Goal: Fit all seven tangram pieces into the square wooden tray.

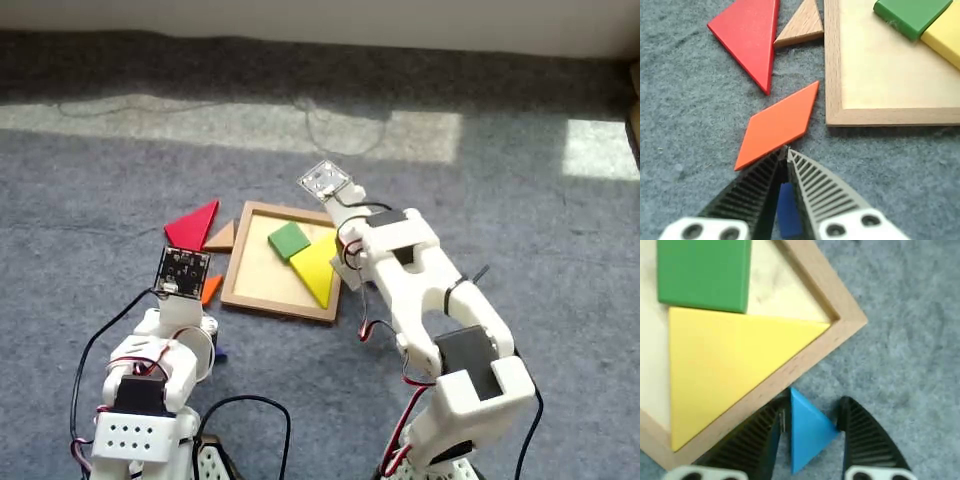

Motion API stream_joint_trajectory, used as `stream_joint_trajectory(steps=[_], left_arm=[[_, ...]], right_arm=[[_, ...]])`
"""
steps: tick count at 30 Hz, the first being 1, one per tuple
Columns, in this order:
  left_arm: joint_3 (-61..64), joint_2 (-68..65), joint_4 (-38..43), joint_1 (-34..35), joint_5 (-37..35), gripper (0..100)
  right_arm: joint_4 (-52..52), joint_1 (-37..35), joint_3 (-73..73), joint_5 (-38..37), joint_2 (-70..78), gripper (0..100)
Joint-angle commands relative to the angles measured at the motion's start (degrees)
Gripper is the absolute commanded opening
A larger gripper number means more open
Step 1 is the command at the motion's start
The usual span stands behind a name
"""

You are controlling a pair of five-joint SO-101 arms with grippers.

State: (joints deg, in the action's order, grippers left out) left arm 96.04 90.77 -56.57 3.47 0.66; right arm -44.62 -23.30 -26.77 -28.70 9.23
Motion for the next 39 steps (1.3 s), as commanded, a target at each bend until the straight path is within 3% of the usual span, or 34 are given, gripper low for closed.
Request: stream_joint_trajectory(steps=[1,7,13,20,22,29,39], left_arm=[[1.63,0.48,-0.35,0.57,-0.35,1],[1.63,0.48,-0.35,0.57,-0.35,1],[1.63,0.48,-0.35,0.57,-0.35,1],[1.63,0.48,-0.35,0.57,-0.35,1],[1.63,0.48,-0.35,0.57,-0.35,1],[1.63,0.48,-0.35,0.57,-0.35,1],[1.63,0.48,-0.35,0.57,-0.35,1]], right_arm=[[1.01,2.33,2.42,-0.35,-0.04,3.3],[0.92,5.58,2.24,-0.09,-0.75,0.5],[-1.01,5.49,-1.19,0.09,-10.68,0.9],[-2.59,5.67,-9.1,10.9,-20.79,25.2],[-2.59,4.88,-10.86,13.36,-21.41,28.2],[-2.59,-0.13,-12.0,23.65,-21.32,28.2],[-2.68,-0.92,-10.59,25.58,-10.77,25.2]])
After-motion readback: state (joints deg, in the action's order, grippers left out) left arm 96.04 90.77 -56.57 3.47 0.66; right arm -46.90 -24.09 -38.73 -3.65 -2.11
